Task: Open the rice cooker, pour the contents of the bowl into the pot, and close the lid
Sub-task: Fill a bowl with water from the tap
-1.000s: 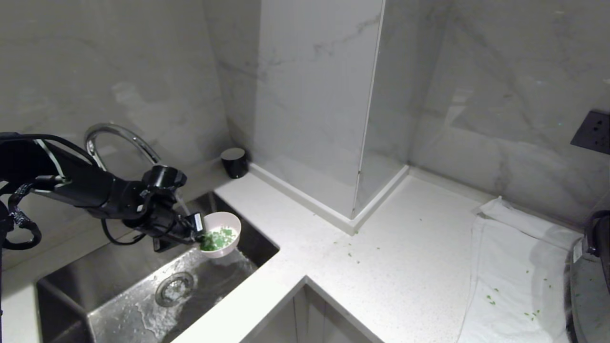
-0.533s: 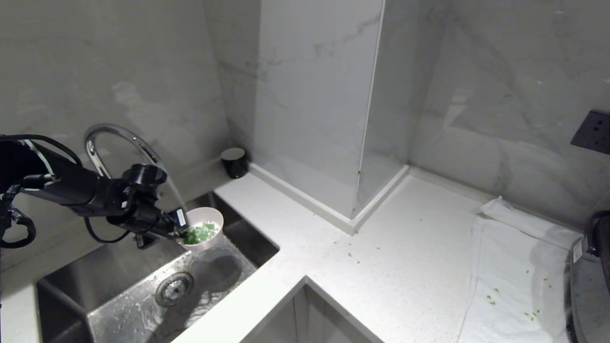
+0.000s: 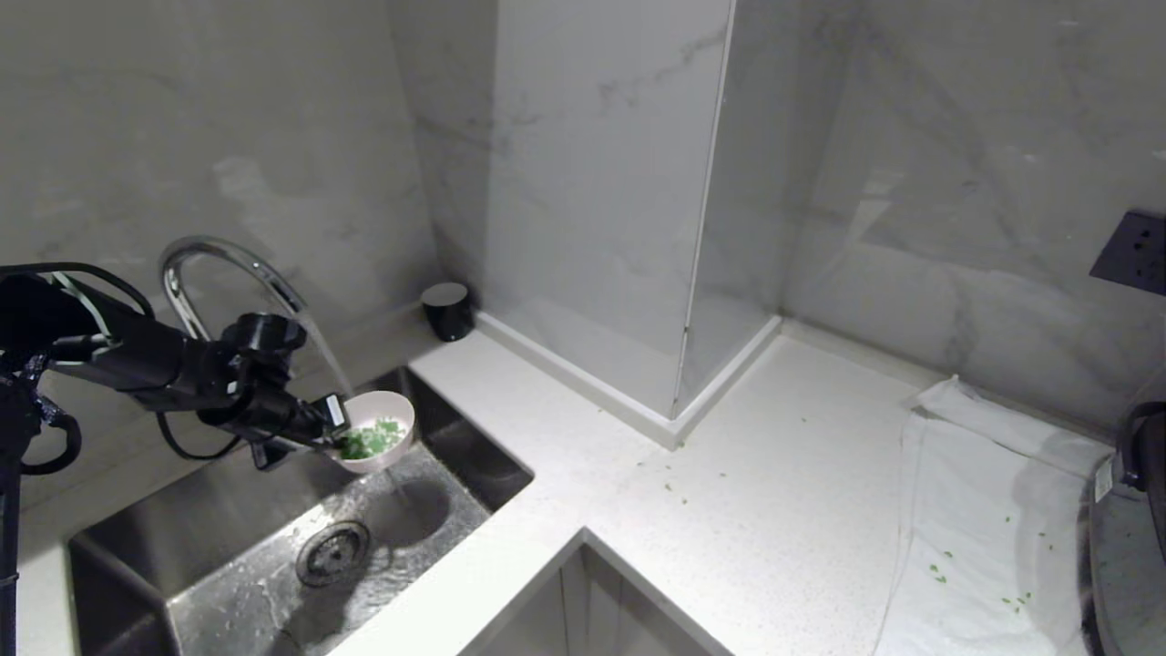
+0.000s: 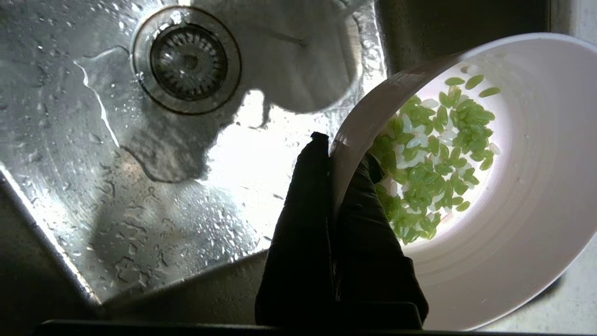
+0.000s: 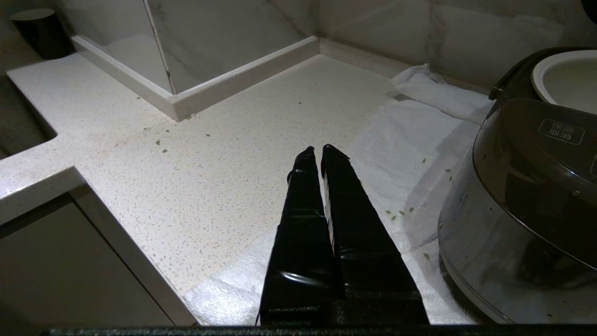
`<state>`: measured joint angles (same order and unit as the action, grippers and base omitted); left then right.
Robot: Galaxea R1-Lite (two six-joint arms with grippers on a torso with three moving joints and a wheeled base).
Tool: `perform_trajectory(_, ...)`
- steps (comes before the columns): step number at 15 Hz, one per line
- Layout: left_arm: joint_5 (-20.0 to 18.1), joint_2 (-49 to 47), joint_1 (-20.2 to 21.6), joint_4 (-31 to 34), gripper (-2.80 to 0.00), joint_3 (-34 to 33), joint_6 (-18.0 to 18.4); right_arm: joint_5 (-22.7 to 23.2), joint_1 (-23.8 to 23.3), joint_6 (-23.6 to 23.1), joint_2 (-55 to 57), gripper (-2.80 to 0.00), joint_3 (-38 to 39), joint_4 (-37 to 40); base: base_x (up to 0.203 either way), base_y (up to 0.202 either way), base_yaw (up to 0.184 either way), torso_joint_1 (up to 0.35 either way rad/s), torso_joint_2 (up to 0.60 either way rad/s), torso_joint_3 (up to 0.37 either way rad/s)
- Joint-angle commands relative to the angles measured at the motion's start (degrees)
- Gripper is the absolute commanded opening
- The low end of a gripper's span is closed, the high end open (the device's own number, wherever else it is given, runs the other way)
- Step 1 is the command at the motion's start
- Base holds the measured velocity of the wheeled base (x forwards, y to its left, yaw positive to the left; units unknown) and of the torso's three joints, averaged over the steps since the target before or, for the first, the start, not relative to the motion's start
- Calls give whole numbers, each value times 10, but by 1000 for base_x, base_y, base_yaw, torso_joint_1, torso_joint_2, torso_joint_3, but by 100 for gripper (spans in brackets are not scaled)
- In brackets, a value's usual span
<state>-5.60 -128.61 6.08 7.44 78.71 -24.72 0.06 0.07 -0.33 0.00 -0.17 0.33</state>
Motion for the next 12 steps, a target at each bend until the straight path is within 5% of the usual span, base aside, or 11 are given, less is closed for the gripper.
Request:
perform_trajectory(1, 0, -15, 11, 0, -280, 13, -2, 0, 0, 0, 0, -280, 0, 0, 0, 0, 0, 0, 0, 0)
perform_trajectory(12, -3, -51, 36, 0, -280, 61, -9, 0, 0, 0, 0, -280, 0, 0, 0, 0, 0, 0, 0, 0)
